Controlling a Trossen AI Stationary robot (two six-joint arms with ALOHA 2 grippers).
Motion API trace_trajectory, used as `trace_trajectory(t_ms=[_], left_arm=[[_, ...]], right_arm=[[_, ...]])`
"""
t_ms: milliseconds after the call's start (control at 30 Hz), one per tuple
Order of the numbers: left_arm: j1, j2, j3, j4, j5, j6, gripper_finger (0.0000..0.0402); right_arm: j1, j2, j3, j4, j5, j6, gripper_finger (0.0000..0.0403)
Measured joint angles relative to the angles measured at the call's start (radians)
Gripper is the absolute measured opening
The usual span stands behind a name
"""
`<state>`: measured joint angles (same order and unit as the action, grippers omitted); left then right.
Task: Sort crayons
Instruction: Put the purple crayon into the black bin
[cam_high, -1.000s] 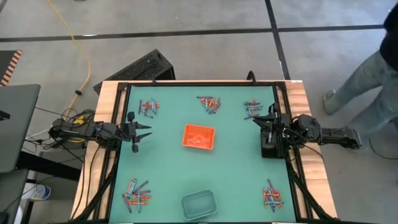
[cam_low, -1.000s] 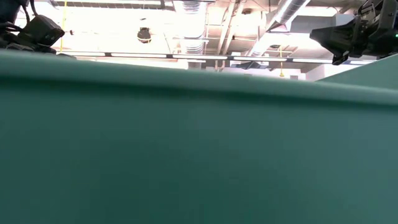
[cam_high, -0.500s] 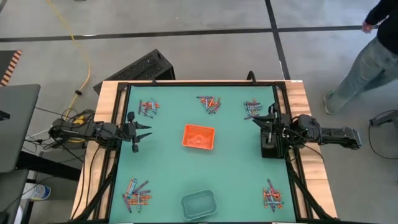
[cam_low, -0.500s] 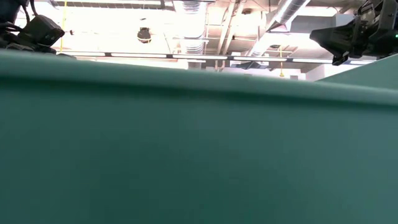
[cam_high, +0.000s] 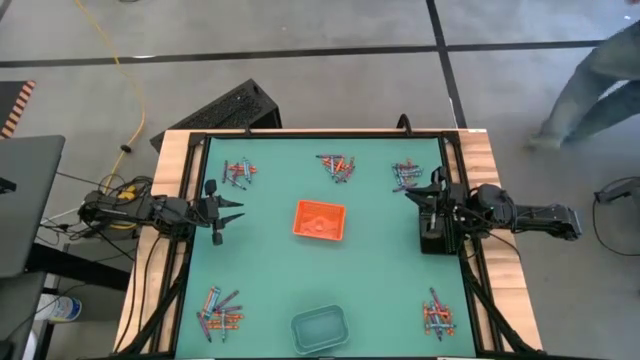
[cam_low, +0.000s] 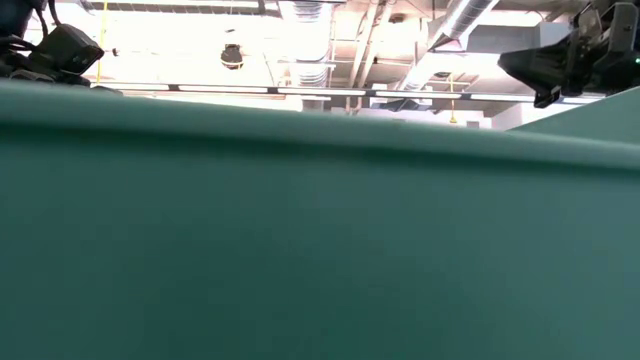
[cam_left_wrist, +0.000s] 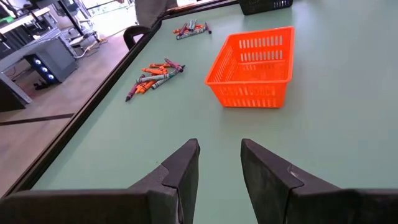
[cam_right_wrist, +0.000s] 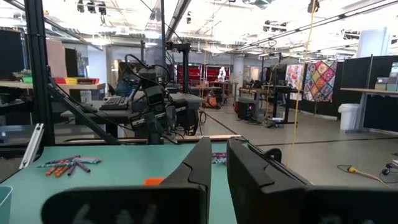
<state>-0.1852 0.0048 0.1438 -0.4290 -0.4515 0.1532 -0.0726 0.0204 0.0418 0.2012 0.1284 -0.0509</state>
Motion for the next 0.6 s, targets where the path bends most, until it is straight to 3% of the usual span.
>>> trace_trajectory(t_ms=[600], left_arm=[[0.0, 0.0, 0.0, 0.0, 0.0, 0.0, 0.011]], right_arm=[[0.0, 0.0, 0.0, -0.021, 0.0, 0.0, 0.0056]])
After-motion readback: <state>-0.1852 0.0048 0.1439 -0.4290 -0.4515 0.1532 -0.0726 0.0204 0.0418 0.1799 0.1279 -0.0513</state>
